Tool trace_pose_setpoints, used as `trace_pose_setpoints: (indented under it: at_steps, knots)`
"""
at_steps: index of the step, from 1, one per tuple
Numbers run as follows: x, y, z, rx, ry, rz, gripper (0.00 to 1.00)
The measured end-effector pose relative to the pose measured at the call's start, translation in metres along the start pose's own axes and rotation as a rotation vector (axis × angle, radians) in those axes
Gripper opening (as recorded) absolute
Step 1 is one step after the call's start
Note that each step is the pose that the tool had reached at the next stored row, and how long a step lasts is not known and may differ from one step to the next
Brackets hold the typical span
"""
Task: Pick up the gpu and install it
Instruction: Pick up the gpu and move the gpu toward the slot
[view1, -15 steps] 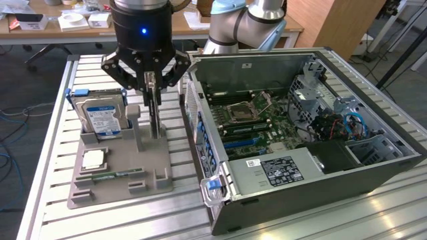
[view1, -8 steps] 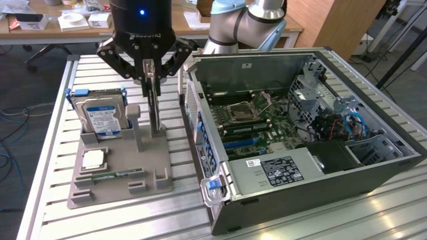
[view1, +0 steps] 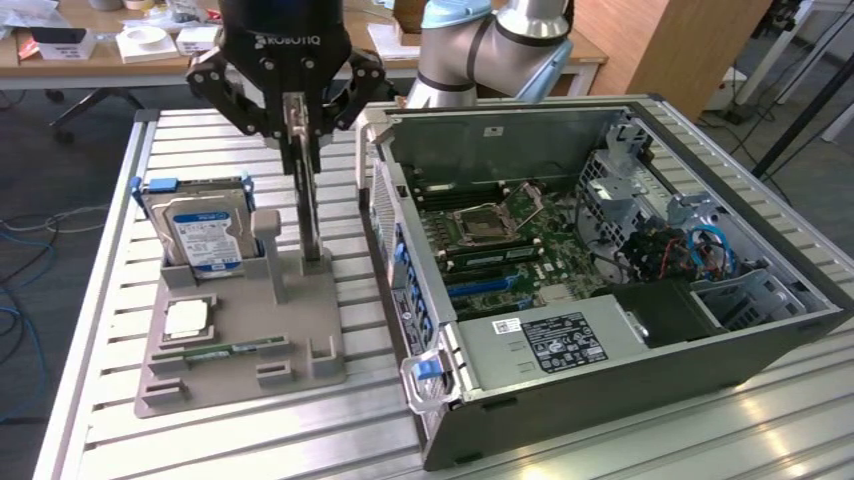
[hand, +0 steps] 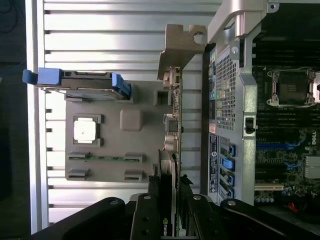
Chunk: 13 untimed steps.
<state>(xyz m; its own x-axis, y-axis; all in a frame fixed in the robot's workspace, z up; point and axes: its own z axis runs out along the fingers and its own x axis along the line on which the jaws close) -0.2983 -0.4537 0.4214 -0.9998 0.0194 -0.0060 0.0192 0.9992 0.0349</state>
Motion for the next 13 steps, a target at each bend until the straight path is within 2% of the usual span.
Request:
trace_pose_setpoints:
  at_steps: [7,13]
  knots:
    - [0.0,0.0005,-0.0134,-0.0001,-0.0025,-0.005,0.26]
    - [0.0,0.0006,-0.015,-0.0002,-0.0031,-0.006,0.26]
